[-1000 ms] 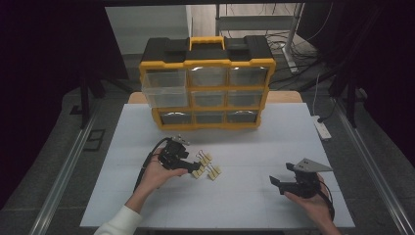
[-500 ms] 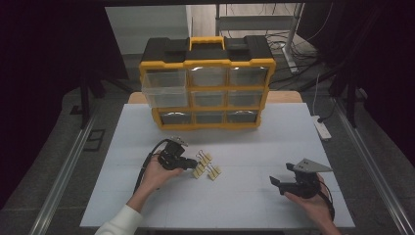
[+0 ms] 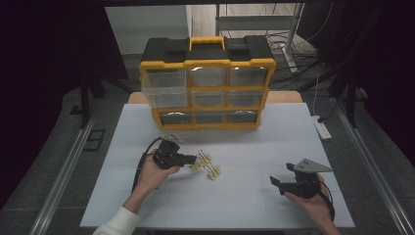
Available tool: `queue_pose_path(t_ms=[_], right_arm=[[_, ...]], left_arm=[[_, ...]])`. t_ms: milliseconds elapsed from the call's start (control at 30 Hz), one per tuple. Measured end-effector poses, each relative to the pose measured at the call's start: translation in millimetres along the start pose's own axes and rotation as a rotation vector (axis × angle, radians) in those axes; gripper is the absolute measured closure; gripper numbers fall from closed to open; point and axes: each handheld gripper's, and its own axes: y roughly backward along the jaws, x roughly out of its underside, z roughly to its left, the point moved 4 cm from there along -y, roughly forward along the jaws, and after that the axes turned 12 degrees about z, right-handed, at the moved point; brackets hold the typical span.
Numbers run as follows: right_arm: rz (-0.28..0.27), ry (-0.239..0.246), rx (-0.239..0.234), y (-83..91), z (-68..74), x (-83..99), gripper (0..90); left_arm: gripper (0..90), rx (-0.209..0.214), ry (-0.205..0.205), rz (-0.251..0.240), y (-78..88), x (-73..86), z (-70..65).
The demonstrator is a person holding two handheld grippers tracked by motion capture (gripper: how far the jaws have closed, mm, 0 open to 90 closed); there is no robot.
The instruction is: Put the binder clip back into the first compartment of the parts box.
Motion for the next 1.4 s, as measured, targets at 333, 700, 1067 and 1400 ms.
queue_pose_path(t_ms=[333,700,1067,1400], right_arm=[[-0.008,-0.002,0.002,0.7,-1.0,-0.2,16.7],[-0.010,-0.005,0.005,1.1,-1.6,-0.1,16.9],[-0.014,-0.009,0.011,1.7,-2.8,-0.2,17.1],[-0.017,-0.019,0.007,2.8,-3.2,-0.1,17.2]], left_arm=[[89.1,-0.005,-0.014,-0.093,28.1,-2.9,-7.3],[89.0,-0.024,-0.041,-0.218,53.1,-6.2,-16.3],[89.0,-0.020,-0.056,-0.317,78.3,-7.6,-23.8],[89.0,-0.011,-0.084,-0.394,104.3,-16.1,-37.3]])
